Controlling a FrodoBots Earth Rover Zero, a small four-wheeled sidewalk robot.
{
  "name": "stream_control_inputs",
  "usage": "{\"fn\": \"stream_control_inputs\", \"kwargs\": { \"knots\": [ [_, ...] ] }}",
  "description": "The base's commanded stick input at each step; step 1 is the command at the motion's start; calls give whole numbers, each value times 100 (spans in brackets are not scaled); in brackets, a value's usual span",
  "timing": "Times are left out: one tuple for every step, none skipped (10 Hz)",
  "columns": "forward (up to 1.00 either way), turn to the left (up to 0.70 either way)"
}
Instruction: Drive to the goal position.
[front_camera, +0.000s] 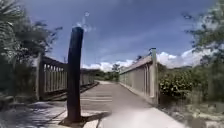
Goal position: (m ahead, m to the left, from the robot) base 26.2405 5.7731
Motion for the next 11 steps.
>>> {"fn": "stream_control_inputs", "kwargs": {
  "knots": [
    [85,4],
    [85,4],
    [85,4],
    [85,4],
    [85,4],
    [85,4],
    [85,4],
    [85,4],
    [85,4],
    [85,4],
    [85,4]
  ]
}}
